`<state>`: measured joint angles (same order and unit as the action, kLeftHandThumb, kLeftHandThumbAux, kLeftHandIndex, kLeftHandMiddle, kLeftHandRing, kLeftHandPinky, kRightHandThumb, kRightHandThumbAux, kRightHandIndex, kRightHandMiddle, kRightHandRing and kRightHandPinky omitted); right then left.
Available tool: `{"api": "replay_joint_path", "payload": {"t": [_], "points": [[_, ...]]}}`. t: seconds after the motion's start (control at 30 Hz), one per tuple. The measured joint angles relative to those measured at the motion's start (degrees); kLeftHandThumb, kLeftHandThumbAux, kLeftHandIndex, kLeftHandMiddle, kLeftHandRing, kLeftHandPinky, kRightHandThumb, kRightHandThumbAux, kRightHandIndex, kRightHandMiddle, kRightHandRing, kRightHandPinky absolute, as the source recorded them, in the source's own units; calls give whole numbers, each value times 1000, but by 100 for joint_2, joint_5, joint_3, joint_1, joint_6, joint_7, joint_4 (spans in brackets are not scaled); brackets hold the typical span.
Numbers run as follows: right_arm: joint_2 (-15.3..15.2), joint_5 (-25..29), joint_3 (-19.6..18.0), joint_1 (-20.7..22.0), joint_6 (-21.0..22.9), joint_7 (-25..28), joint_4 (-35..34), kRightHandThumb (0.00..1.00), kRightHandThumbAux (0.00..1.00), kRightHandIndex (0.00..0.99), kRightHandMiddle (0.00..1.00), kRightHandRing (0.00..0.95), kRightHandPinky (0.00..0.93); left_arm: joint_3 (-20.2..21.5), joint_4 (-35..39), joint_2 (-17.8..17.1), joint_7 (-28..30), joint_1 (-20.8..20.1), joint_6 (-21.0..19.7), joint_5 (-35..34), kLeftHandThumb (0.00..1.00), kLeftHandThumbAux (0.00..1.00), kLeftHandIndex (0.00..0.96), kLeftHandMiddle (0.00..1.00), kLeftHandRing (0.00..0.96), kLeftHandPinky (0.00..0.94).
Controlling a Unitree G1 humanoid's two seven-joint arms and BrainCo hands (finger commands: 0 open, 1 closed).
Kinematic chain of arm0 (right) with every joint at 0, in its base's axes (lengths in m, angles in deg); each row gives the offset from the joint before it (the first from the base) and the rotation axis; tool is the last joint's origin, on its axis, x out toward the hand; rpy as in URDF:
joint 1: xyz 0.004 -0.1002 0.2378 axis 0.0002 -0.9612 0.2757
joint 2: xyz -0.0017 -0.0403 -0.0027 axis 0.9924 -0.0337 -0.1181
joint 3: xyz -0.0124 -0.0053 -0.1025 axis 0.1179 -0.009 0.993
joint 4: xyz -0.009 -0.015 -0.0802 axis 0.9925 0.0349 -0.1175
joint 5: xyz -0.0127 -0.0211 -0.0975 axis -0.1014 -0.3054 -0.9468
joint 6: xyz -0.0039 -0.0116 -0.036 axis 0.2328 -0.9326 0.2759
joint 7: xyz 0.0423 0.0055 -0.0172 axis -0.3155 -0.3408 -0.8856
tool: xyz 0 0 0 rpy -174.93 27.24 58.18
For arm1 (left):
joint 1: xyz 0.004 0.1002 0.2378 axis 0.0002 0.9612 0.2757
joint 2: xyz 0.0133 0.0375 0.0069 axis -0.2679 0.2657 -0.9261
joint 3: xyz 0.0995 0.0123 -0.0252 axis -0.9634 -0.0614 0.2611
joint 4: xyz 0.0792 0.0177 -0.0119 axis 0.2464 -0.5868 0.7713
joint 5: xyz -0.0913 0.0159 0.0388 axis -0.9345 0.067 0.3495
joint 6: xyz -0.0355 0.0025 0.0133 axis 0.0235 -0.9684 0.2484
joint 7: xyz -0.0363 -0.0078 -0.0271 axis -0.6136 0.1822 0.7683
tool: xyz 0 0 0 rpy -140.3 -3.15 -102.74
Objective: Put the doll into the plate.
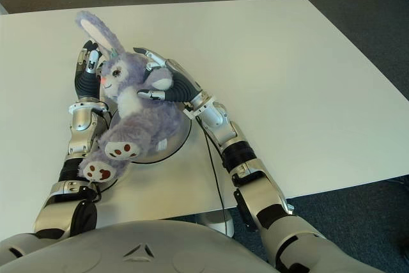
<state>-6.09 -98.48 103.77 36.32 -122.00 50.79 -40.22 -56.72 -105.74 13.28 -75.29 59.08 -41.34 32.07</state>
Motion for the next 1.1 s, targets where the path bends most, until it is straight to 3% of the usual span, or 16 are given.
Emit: {"api": "replay_joint_path", "payload": {"t": [0.13, 0.47, 1.1], "points": [[7, 0, -32, 0, 22, -12, -16, 232, 418, 0, 0, 0, 0, -2, 1, 4, 0, -2, 0, 1, 0, 406, 0, 52, 56, 8], [8, 39, -118, 3, 252, -4, -235, 180, 412, 0, 0, 0, 0, -3, 2, 16, -6, -5, 0, 4, 0, 404, 0, 57, 60, 18], [69, 299, -293, 20, 430, 133, -642, 178, 411, 0, 0, 0, 0, -11, 2, 27, -85, -10, 22, 18, 0, 401, 0, 75, 71, 20]]}}
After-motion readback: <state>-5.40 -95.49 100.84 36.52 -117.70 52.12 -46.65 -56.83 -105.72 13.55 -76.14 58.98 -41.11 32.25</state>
